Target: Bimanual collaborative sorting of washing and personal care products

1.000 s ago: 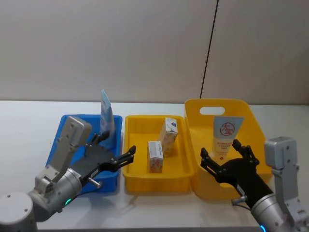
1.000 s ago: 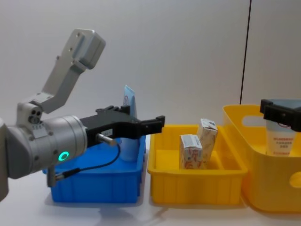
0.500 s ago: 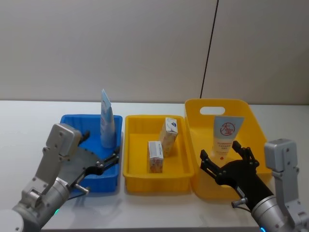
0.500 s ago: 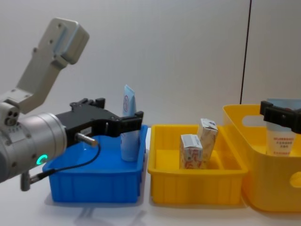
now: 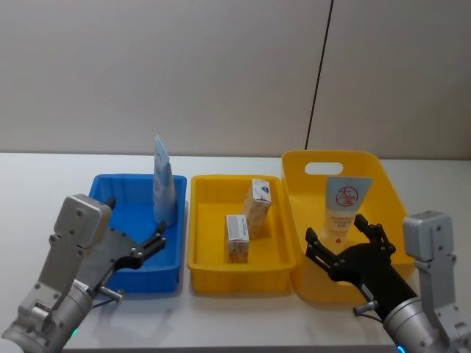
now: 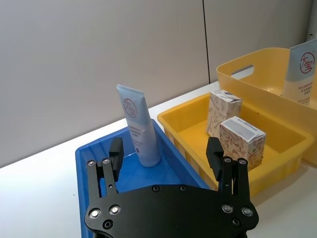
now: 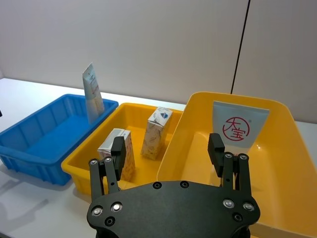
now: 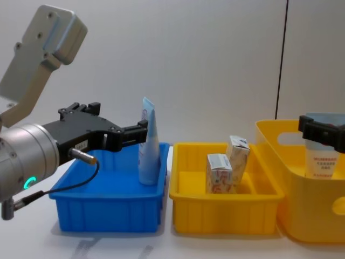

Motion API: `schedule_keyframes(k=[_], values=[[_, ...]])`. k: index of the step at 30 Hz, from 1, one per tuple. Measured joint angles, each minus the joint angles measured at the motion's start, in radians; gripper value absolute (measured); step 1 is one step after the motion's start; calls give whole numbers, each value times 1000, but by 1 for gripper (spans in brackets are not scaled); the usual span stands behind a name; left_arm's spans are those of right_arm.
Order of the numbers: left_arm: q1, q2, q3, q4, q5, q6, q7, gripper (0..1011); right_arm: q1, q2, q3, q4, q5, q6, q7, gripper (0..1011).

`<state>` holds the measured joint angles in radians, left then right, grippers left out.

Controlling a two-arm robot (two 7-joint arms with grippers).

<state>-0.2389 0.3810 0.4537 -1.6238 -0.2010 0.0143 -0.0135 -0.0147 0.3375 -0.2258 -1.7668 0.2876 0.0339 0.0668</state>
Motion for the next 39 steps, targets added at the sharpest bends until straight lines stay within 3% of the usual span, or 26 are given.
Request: schedule_keyframes(k=[11,19,39], values=[[2,1,0,-2,1,0,3,1001,1,0,-1,1,-1,1,3,1004],[2,1,0,-2,1,0,3,1001,19,-8,-22,9,-21,18,11,1004],[2,1,1,-2,1,0,3,1001,144,-102,-150,119,-130,165,-17,1004]])
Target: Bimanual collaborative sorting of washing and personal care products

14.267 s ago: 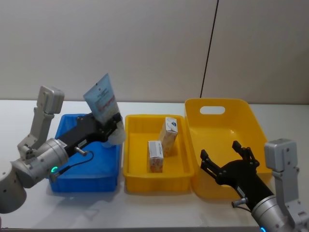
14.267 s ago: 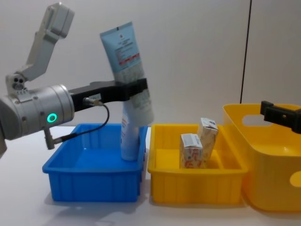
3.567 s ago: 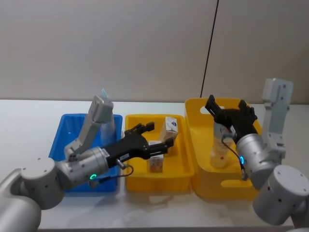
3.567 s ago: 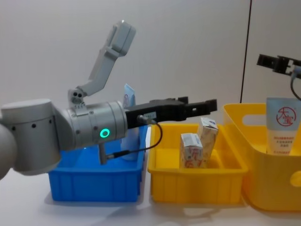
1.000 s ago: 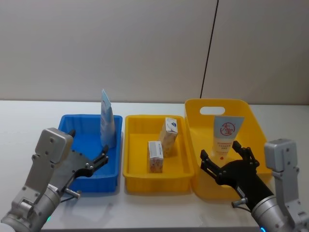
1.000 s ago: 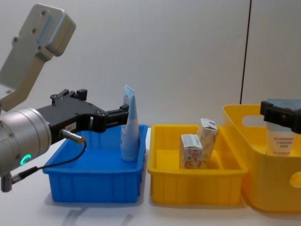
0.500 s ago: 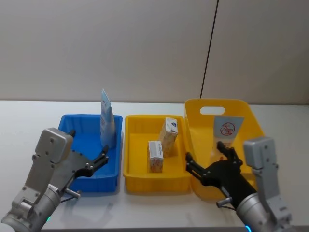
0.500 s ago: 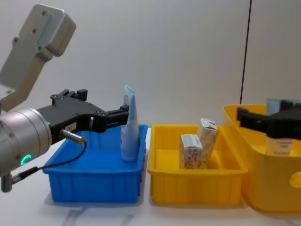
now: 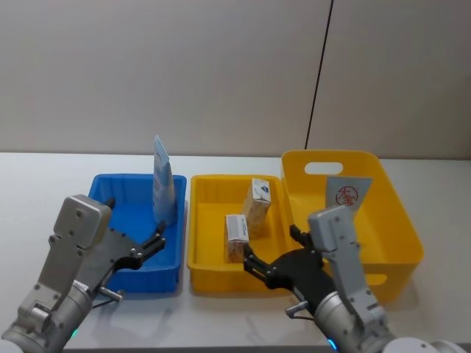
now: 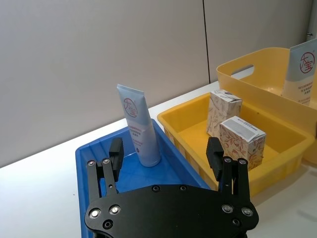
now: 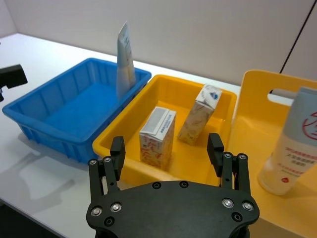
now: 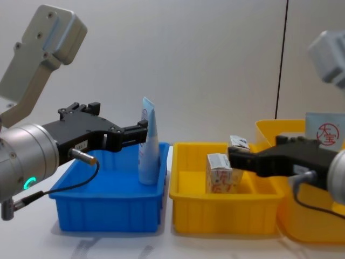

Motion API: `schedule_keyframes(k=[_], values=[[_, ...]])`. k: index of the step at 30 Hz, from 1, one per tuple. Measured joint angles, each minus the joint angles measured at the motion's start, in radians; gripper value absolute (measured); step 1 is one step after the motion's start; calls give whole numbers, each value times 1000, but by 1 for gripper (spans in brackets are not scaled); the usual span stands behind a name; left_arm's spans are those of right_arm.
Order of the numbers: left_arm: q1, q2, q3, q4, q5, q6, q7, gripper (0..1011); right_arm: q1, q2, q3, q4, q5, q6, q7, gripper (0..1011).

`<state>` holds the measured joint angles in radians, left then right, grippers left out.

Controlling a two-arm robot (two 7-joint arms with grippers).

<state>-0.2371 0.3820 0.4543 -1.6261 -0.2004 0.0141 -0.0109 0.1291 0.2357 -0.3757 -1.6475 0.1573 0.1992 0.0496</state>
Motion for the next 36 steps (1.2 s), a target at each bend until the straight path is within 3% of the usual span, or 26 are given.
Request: schedule_keyframes(k=[5,14,36], values=[[0,0,0,0,0,0,0,1001,20,-26,-18,26,-22,26,-23,1004],[0,0,0,0,0,0,0,1001,59,-106,-47,88,-74,71,-100,1004],[0,0,0,0,0,0,0,1001,133,-266,-43,252,-144,97,-274,1004]])
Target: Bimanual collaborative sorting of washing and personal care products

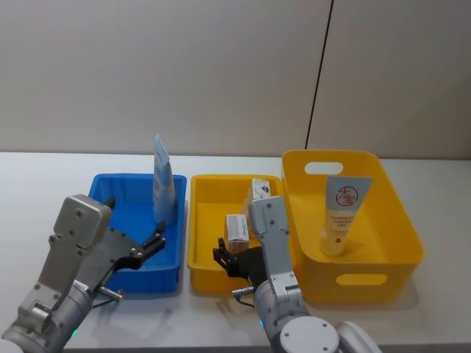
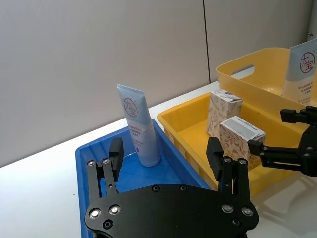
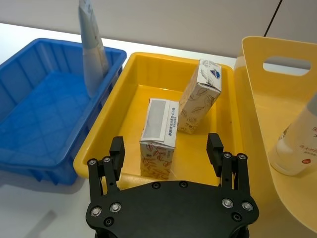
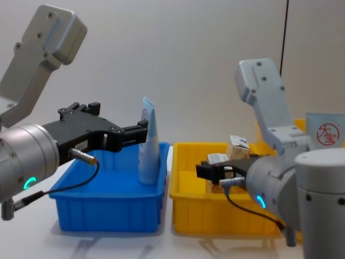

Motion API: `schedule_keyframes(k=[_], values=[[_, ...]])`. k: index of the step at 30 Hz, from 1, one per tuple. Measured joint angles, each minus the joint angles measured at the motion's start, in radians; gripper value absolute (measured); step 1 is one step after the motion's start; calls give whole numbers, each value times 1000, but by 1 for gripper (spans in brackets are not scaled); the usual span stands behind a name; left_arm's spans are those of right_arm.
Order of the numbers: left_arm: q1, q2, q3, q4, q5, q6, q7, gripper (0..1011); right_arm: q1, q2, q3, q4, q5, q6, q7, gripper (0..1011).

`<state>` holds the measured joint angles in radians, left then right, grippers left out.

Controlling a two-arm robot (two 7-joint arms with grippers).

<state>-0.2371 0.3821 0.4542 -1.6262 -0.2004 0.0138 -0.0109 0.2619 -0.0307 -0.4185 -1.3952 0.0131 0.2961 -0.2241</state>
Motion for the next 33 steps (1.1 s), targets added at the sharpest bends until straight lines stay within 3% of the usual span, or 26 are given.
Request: schedule_keyframes(k=[23,29,33], values=[[0,0,0,0,0,0,0,1001,101,-90,36,204,-25,-28,-74,1004],[0,0,0,0,0,0,0,1001,115,-97,40,230,-29,-35,-81,891],[0,0,0,0,0,0,0,1001,121,-101,42,241,-30,-37,-84,762]])
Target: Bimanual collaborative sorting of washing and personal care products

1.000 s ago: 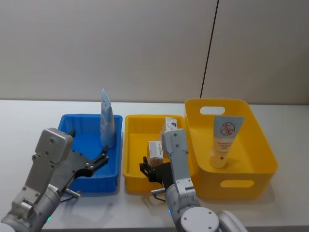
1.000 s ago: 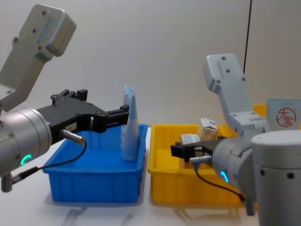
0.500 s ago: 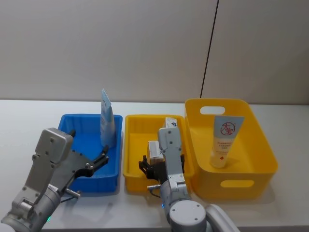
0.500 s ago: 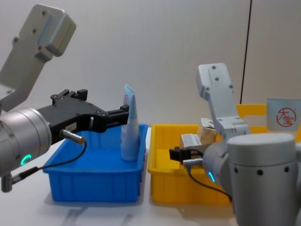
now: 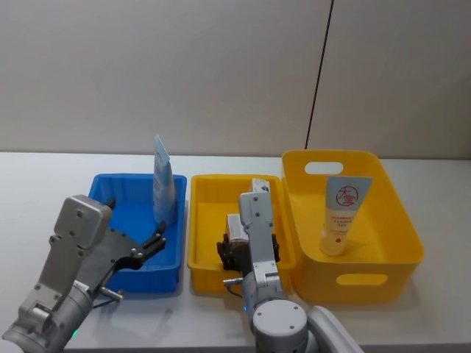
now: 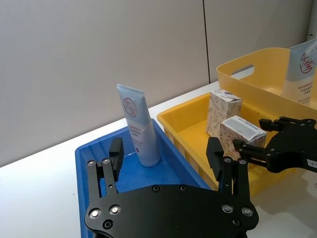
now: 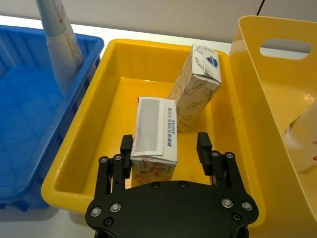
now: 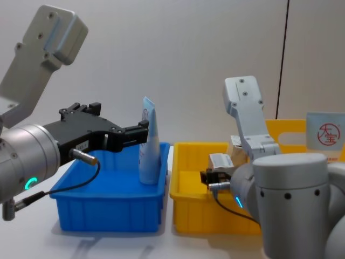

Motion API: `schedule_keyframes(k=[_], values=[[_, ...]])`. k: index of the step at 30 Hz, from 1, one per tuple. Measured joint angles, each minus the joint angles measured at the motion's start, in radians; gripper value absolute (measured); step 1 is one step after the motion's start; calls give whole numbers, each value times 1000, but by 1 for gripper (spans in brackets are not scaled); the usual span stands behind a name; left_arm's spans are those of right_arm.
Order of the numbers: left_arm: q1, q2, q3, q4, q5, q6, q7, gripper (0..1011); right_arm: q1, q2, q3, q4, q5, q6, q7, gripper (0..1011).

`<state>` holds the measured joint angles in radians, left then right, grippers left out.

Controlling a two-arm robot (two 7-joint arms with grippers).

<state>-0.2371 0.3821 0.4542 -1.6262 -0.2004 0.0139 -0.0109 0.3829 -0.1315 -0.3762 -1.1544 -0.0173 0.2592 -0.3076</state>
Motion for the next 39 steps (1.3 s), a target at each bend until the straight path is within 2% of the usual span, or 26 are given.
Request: schedule_keyframes(k=[6,9,10,13,25,32,39], values=[[0,0,0,0,0,0,0,1001,6,-4,2,11,-1,-3,-3,612],[0,0,0,0,0,0,0,1001,8,-6,3,16,-1,-4,-5,483],[0,0,0,0,0,0,0,1001,8,-6,3,16,-1,-4,-5,483],[0,0,0,0,0,0,0,1001,10,-8,3,19,-2,-5,-5,386],[0,0,0,0,0,0,0,1001,-3,-7,10,-18,6,-23,20,350],[0,0,0,0,0,0,0,1001,-27,0,16,-82,28,-62,60,347],[0,0,0,0,0,0,0,1001,-52,3,33,-186,66,-104,109,347]])
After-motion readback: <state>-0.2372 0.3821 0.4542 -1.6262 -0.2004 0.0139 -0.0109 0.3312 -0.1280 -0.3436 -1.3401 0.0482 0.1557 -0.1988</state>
